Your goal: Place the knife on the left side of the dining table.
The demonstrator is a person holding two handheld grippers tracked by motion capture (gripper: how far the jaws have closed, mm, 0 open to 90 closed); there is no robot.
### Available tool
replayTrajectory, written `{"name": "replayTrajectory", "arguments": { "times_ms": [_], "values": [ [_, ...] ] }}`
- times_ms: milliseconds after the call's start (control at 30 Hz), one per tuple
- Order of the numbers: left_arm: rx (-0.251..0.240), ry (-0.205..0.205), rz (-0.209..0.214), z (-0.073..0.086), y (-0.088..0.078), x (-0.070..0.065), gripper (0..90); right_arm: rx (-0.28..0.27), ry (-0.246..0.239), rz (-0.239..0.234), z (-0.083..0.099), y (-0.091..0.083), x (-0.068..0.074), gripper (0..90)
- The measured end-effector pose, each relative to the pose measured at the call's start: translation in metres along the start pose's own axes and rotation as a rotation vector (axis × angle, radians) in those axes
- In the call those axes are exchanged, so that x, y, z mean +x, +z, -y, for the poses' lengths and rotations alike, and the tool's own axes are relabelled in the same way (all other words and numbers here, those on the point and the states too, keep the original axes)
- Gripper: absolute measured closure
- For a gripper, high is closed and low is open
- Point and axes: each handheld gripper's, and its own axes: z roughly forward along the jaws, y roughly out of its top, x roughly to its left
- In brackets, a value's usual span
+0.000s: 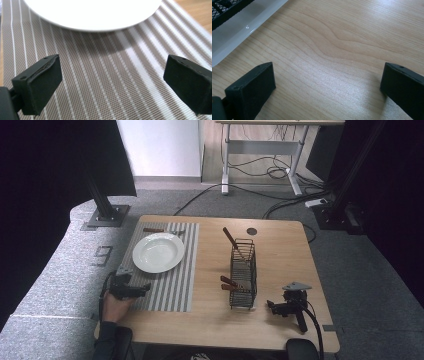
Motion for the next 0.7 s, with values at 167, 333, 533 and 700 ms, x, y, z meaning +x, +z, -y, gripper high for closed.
{"name": "replayTrajectory", "arguments": {
  "times_ms": [167, 333, 533, 700],
  "values": [
    [-0.012, 0.026, 0.003, -0.014, -0.003, -0.006, 2.1, 0.0, 0.0, 0.0, 0.0, 0.0, 0.0, 0.0],
    [-0.019, 0.046, 0.011, -0.028, -0.004, -0.012, 2.4, 0.0, 0.0, 0.0, 0.0, 0.0, 0.0, 0.0],
    [-0.02, 0.064, 0.017, -0.041, -0.003, -0.019, 2.8, 0.0, 0.0, 0.0, 0.0, 0.0, 0.0, 0.0],
    [-0.023, 0.069, 0.032, -0.051, -0.003, -0.024, 3.3, 0.0, 0.0, 0.0, 0.0, 0.0, 0.0, 0.0]
  ]
}}
